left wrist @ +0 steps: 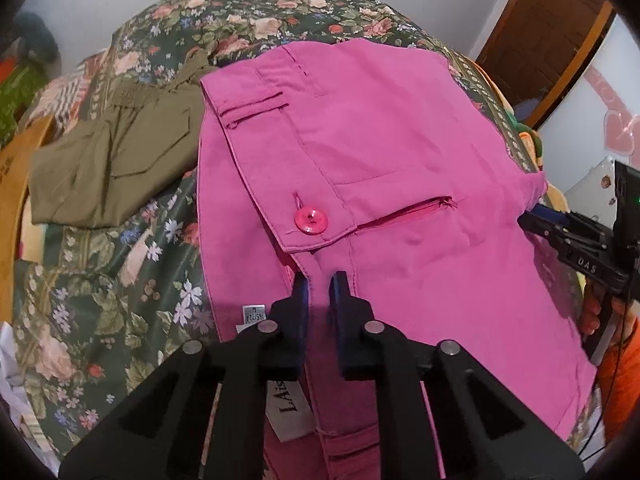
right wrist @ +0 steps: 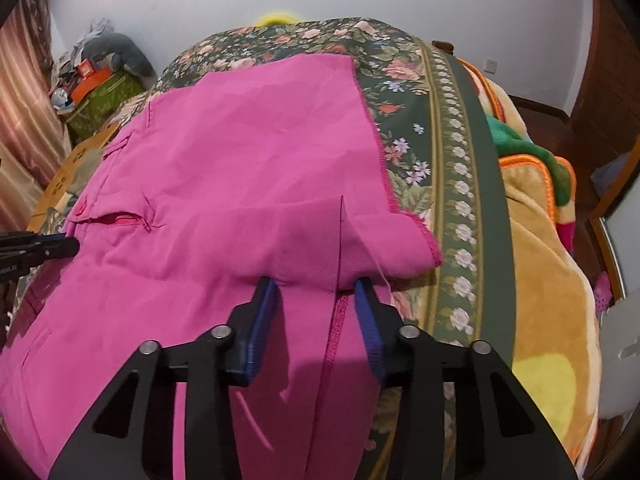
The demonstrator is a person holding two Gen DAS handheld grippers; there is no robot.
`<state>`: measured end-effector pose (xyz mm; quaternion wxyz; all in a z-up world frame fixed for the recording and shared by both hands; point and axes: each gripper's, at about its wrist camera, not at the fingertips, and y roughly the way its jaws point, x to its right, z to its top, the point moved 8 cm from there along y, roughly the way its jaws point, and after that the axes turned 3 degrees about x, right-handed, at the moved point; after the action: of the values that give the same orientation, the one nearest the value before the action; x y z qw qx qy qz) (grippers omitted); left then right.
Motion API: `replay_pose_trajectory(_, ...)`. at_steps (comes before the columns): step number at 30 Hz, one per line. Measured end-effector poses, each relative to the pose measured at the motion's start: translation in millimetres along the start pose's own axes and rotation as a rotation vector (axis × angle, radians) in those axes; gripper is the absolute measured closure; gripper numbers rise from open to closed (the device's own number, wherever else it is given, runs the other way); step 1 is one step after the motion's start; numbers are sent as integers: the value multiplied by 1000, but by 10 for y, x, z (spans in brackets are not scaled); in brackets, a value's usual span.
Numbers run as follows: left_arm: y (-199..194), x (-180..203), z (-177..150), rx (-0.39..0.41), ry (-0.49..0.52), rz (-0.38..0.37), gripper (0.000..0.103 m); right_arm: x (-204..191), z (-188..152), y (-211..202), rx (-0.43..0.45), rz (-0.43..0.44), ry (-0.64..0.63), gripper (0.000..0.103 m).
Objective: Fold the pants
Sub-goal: 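Close the left tool on the waistband while the right tool grasps the hem edge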
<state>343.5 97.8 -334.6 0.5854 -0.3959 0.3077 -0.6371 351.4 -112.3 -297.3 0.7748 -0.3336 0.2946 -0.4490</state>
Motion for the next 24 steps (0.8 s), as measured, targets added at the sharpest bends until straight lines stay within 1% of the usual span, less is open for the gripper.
replay_pose_trajectory(1, -8, 7, 1, 6, 17, 16, 94, -9, 7, 9, 4, 0, -6, 75)
replay_pose_trajectory(2, -14, 2, 6, 10, 25, 25, 94, -18, 14, 12, 8, -1, -16, 85)
replay_pose_trajectory(4, -36, -13, 4, 21, 46, 60, 95, -51, 15, 14, 6, 12, -32, 93)
replay_pose_trajectory(5, -40, -25, 8, 24, 53, 71, 95, -60, 10, 11, 5, 9, -40, 95)
replay_pose_trajectory(6, -52, -56, 14, 35, 69, 109, 98, -64, 5, 9, 3, 2, -49, 96)
replay_pose_trajectory(7, -58, -82, 9, 40, 81, 132, 98, -73, -12, 1, 0, -6, -59, 97)
replay_pose_trajectory(10, -42, -148, -28, 27, 52, 103, 98, -73, -39, -21, -3, -18, -69, 97)
replay_pose_trajectory(14, -18, -160, -33, 22, 39, 96, 97, -33, -55, -53, -18, -12, -38, 97)
replay_pose_trajectory(16, -24, -178, -33, 8, 21, 71, 96, -41, -61, -93, -31, -5, -38, 97)
replay_pose_trajectory(19, -109, -207, -37, -17, 1, 32, 96, -79, -71, -261, -25, 2, -57, 97)
replay_pose_trajectory(20, -155, -213, -35, -15, -9, 27, 96, -93, -59, -342, -12, 0, -71, 94)
replay_pose_trajectory(23, -320, -248, 7, 8, -41, -2, 95, -56, 2, -529, 24, -70, -121, 94)
replay_pose_trajectory(24, -368, -263, 39, 19, -49, -4, 93, -39, 26, -564, 30, -76, -124, 94)
